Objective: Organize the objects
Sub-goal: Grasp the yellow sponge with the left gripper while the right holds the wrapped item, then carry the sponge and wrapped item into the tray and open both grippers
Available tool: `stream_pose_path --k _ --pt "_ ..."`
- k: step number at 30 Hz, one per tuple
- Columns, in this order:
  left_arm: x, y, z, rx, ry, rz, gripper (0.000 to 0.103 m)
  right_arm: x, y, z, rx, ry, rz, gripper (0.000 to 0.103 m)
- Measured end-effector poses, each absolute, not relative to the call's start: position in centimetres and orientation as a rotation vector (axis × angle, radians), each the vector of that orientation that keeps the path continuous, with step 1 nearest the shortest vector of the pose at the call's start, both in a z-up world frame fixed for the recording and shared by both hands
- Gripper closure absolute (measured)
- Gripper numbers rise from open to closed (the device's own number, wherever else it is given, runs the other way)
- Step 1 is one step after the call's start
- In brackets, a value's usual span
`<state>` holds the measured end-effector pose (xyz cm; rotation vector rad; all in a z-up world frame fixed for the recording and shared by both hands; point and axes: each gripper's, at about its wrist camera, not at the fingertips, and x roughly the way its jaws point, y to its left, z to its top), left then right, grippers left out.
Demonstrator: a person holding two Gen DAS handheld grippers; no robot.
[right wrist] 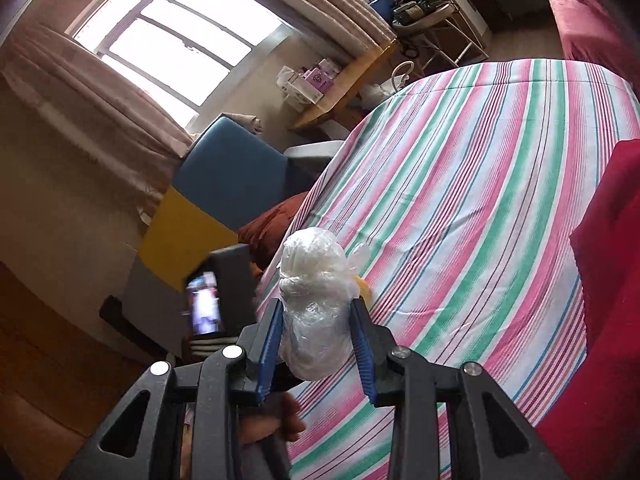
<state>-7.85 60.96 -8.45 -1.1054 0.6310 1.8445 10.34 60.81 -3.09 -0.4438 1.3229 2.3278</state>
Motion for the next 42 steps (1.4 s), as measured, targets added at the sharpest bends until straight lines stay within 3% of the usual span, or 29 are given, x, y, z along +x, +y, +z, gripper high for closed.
stream_pose_path --k 10,21,42 --pt "-6.8 52.3 -6.1 -1.162 0.482 1.979 0.050 8.9 60.6 -3.3 -0.537 1.323 2.378 0.069" --pt "-3.6 39.0 -0.7 -1.075 0.370 2.183 0.050 5.0 58.4 -3.8 -0.863 1.272 2.566 0.069" --pt "0.9 26.8 4.0 -0.891 0.237 2.294 0.050 2.1 54.7 -4.5 -1.211 1.041 2.546 0.069"
